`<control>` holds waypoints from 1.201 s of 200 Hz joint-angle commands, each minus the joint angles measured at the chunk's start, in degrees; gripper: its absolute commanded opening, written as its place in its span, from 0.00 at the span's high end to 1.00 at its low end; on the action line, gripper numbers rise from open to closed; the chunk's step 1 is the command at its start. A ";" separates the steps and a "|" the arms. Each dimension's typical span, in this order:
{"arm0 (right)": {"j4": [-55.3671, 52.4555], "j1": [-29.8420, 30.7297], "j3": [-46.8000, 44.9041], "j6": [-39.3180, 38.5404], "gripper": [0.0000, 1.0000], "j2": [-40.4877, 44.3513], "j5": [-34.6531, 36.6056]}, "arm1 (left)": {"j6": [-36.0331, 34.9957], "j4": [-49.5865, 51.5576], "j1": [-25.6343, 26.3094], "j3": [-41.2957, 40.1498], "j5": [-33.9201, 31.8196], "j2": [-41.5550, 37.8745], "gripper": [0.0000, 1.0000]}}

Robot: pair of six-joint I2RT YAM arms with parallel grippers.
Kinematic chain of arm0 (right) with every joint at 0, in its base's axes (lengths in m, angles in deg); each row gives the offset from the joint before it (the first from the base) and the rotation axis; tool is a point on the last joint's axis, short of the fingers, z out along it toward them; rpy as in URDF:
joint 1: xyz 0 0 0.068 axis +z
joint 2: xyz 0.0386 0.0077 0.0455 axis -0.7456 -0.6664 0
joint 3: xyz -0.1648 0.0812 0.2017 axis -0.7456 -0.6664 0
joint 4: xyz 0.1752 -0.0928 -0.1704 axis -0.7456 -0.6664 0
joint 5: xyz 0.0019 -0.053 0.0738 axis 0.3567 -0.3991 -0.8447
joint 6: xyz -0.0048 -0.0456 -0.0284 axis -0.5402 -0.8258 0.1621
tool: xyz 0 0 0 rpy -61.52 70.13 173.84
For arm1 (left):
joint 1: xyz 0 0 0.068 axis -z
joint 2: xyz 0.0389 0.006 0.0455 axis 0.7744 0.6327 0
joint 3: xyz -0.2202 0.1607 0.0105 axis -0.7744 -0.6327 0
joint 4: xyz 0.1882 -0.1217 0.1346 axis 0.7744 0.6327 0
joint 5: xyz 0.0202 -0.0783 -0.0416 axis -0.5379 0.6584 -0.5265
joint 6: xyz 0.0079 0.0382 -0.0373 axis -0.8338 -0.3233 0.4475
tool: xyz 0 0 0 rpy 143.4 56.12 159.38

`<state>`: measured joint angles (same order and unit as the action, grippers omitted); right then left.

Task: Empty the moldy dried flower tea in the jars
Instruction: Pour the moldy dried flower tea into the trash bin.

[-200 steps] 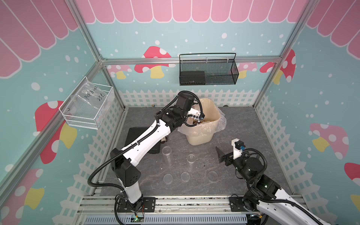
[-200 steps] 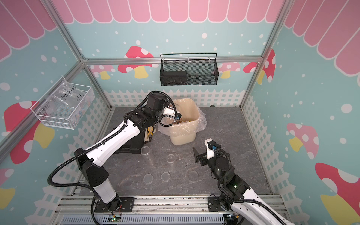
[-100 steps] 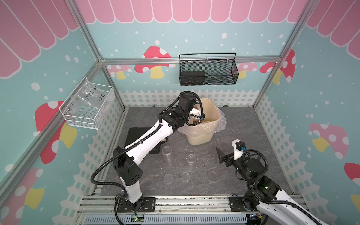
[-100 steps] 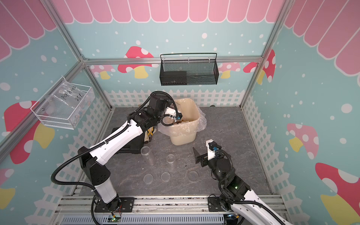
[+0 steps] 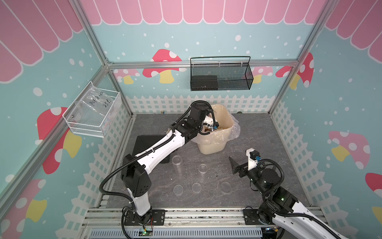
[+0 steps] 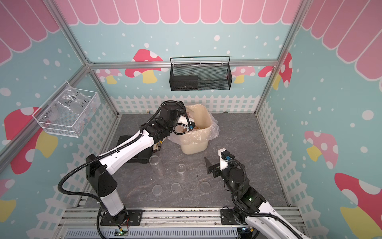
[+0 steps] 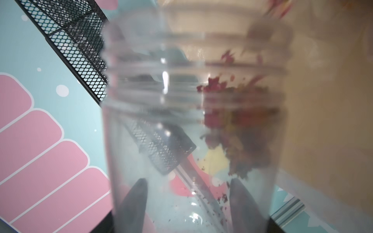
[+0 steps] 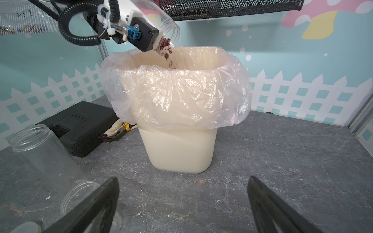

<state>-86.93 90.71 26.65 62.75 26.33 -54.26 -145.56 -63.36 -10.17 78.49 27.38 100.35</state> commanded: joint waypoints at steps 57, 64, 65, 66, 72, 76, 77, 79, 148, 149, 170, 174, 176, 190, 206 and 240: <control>0.74 0.40 -1.34 0.75 0.00 0.73 -0.29 | -4.24 -4.43 -0.37 -1.21 3.06 -1.90 1.00; 0.81 0.39 -1.27 0.77 0.00 0.74 -0.35 | -2.87 -3.24 -0.46 -1.01 3.44 -2.14 1.00; 0.83 0.39 -1.29 0.81 0.00 0.77 -0.35 | -2.68 -3.03 -0.48 -0.96 3.52 -2.20 1.00; 0.80 0.39 -1.30 0.83 0.00 0.75 -0.35 | -2.49 -2.88 -0.49 -0.94 3.56 -2.23 1.00; 0.84 0.39 -1.26 0.87 0.00 0.83 -0.45 | -1.38 -2.00 -0.63 -0.89 4.00 -2.42 1.00; 0.82 0.39 -1.24 0.86 0.00 0.83 -0.44 | -0.87 -1.53 -0.67 -0.86 4.16 -2.55 1.00; 0.84 0.39 -1.28 0.95 0.00 0.86 -0.44 | -0.71 -1.38 -0.63 -0.89 4.19 -2.58 1.00; 0.83 0.39 -1.26 0.94 0.01 0.89 -0.49 | -0.45 -1.12 -0.69 -0.89 4.26 -2.65 1.00; 1.76 0.39 1.80 3.64 0.00 -0.22 -4.52 | 14.71 12.43 -2.25 4.17 9.46 -3.14 1.00; 1.79 0.39 1.87 3.65 0.00 -0.27 -4.59 | 14.95 12.63 -2.30 4.27 9.56 -3.09 1.00; 2.47 0.31 4.48 5.13 0.00 -3.16 -5.19 | 21.32 17.03 -3.22 6.99 13.84 -2.92 1.00; 2.57 0.30 5.10 5.28 0.00 -3.91 -5.37 | 22.49 17.91 -3.46 7.43 14.82 -2.95 1.00; 2.60 0.28 5.37 5.32 0.00 -4.33 -5.48 | 23.01 18.23 -3.55 7.68 15.29 -2.89 1.00; 2.87 0.21 8.31 5.43 0.00 -7.42 -6.76 | 26.34 19.91 -4.18 8.63 17.84 -2.96 1.00; 3.23 0.06 11.80 5.25 0.00 -11.27 -8.35 | 29.21 21.19 -4.80 9.26 20.09 -3.05 1.00; 4.02 -2.13 20.15 4.49 0.01 -19.03 -12.80 | 33.29 22.63 -5.75 9.56 24.03 -3.22 1.00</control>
<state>-85.16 90.26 41.47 67.24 11.16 -62.59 -118.00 -44.21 -15.29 86.42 45.77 99.08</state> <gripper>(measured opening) 0.996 0.644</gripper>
